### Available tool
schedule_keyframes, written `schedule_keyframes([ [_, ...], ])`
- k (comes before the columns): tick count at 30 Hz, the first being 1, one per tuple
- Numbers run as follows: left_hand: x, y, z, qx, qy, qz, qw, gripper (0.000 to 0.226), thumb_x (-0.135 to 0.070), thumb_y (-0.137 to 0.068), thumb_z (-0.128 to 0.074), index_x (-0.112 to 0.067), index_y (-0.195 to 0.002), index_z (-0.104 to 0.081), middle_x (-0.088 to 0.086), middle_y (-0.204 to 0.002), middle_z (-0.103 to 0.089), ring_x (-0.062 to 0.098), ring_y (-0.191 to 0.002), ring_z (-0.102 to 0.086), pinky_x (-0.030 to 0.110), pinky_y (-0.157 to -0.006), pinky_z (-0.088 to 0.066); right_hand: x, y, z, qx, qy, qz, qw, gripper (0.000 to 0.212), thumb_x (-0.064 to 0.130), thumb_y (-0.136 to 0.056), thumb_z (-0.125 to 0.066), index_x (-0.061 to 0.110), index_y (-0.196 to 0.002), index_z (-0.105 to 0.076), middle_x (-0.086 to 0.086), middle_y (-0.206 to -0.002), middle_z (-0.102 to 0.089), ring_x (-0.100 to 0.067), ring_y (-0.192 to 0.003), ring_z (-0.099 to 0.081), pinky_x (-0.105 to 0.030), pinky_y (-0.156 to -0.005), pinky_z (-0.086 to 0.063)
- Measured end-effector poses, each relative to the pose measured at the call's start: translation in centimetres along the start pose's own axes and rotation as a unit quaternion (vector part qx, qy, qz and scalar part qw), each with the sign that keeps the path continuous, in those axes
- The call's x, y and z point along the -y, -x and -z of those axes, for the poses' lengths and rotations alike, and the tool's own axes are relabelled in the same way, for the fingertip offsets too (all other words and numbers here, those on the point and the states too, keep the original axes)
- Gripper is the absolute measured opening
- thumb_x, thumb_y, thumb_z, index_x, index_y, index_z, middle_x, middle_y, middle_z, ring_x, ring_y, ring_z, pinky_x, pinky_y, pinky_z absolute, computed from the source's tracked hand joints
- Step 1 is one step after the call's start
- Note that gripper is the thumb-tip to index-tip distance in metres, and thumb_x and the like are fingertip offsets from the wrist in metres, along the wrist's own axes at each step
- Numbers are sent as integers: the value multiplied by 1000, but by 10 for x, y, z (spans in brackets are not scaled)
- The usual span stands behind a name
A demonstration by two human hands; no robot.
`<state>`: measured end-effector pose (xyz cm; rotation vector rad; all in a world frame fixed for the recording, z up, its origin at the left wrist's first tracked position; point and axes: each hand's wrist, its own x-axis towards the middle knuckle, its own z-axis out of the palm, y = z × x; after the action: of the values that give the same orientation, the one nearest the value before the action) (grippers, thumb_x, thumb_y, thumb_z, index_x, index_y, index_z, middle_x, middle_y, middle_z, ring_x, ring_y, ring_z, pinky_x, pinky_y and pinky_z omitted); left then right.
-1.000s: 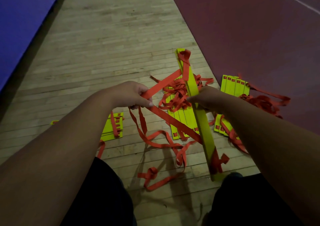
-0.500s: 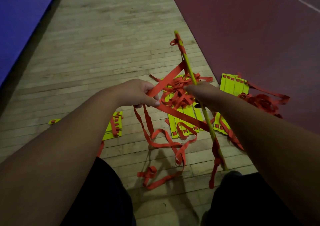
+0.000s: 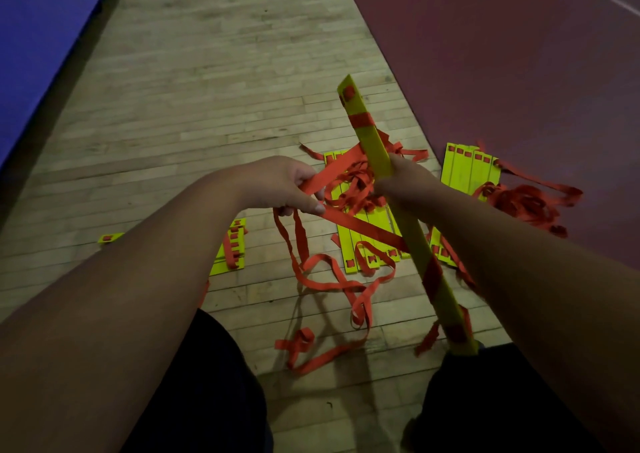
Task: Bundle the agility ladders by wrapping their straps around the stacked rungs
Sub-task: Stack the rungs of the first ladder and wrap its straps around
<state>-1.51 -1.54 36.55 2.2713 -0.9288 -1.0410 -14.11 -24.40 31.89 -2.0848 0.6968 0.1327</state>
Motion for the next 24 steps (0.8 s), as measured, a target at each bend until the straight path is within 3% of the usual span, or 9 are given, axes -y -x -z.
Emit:
schedule_keyframes([
  [3, 0, -1, 0, 4, 1, 0, 1000, 22, -36, -90, -88, -29, -108, -77, -10, -79, -72, 8, -67, -67, 30, -69, -55, 0, -2, -4, 2, -48, -37, 998, 38, 5, -106, -55, 26, -138, -52, -14, -103, -70, -26, -85, -74, -40, -58, -64],
  [6, 0, -1, 0, 4, 2, 5, 1000, 23, -36, -90, -88, -28, -108, -77, -5, -84, -75, 8, -67, -67, 29, -69, -56, 0, -6, -4, -2, -37, -55, 998, 33, 7, -106, -51, 16, -138, -52, -14, -98, -62, -24, -75, -63, -34, -53, -56],
  [8, 0, -1, 0, 9, 14, 6, 1000, 24, -35, -90, -89, -26, -109, -77, -1, -89, -77, 9, -68, -68, 29, -70, -56, 3, -6, -3, 17, -24, -64, 998, 18, 14, -106, -50, 7, -121, -58, -11, -91, -54, -21, -73, -52, -35, -62, -49],
  [10, 0, -1, -1, 14, 15, 8, 1000, 23, -34, -90, -89, -24, -108, -78, 1, -89, -77, 10, -67, -68, 29, -69, -56, 8, -4, -1, 56, -54, -82, 994, 17, 23, -107, -49, 10, -100, -58, -8, -85, -50, -21, -75, -47, -40, -74, -46],
  [13, 2, -1, -1, 14, 5, 13, 1000, 21, -33, -90, -89, -25, -105, -78, -4, -83, -76, 9, -67, -69, 28, -67, -57, 8, -2, 4, 92, -45, -82, 991, 17, 17, -106, -55, 5, -93, -59, -8, -78, -49, -21, -71, -48, -44, -80, -50],
  [16, 4, -1, 0, 13, 10, 14, 1000, 20, -33, -90, -89, -25, -104, -78, -7, -81, -75, 9, -67, -69, 30, -69, -57, 5, -1, 11, 111, 15, -65, 992, 21, 21, -100, -75, 1, -94, -70, -9, -77, -62, -20, -69, -58, -34, -70, -51],
  [18, 3, -1, -1, 11, 10, 13, 1000, 21, -33, -90, -89, -25, -107, -78, -6, -84, -76, 8, -68, -69, 29, -70, -57, 4, -2, 13, 97, -4, -73, 993, 26, 24, -90, -87, 3, -99, -75, -7, -81, -74, -14, -67, -67, -26, -59, -53],
  [21, 1, -2, -1, 14, 7, 10, 1000, 24, -33, -91, -88, -24, -111, -77, -2, -90, -79, 8, -70, -71, 28, -70, -58, 5, 0, 10, 83, -40, -69, 993, 18, 16, -89, -87, 13, -100, -73, -9, -95, -78, -11, -64, -72, -24, -53, -55],
  [24, 2, -3, -2, 26, 11, 9, 1000, 25, -29, -92, -88, -22, -113, -76, 4, -98, -80, 10, -72, -73, 29, -73, -61, 3, -1, 5, 52, -68, -59, 995, 21, 6, -92, -81, 16, -106, -69, -13, -101, -76, -18, -70, -72, -25, -52, -55],
])
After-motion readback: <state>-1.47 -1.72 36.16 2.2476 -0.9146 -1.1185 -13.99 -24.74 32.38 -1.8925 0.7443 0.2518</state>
